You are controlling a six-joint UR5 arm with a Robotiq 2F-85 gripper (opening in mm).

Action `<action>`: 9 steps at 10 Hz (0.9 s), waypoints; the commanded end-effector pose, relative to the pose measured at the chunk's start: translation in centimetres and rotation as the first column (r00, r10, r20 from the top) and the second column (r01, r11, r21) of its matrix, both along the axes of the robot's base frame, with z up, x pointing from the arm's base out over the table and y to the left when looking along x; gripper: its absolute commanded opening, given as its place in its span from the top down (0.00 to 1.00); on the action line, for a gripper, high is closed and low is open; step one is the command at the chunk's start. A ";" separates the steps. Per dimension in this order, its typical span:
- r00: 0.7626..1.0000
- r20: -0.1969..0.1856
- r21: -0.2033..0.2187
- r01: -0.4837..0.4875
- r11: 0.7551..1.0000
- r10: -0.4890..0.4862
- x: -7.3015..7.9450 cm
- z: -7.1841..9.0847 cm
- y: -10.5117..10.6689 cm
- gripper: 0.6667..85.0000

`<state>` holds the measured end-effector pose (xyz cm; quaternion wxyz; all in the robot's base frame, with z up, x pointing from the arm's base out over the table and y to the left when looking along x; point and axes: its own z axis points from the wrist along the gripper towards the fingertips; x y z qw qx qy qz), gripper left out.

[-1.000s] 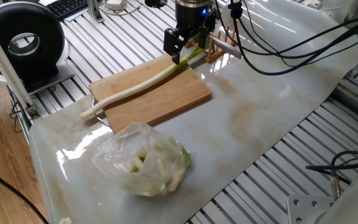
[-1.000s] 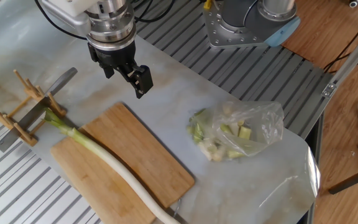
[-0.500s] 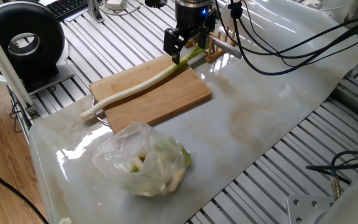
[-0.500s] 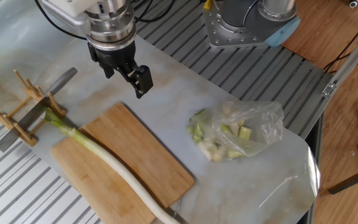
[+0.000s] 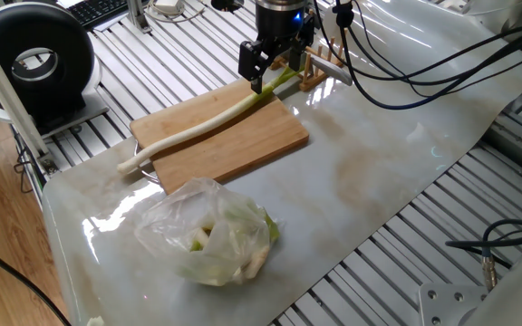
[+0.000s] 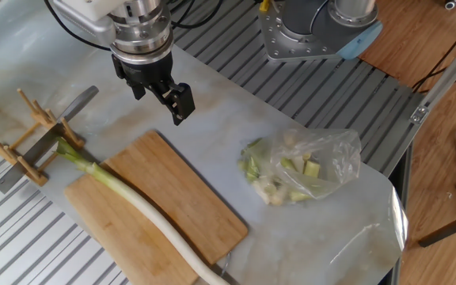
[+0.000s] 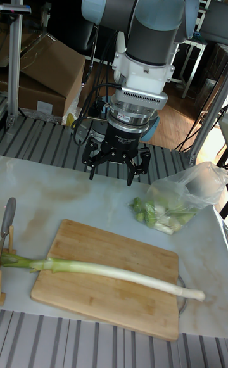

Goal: Chop the scallions

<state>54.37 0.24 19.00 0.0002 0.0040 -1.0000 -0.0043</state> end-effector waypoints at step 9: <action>0.996 0.045 -0.030 -0.076 0.997 0.077 1.4 -0.5 0.3 0.99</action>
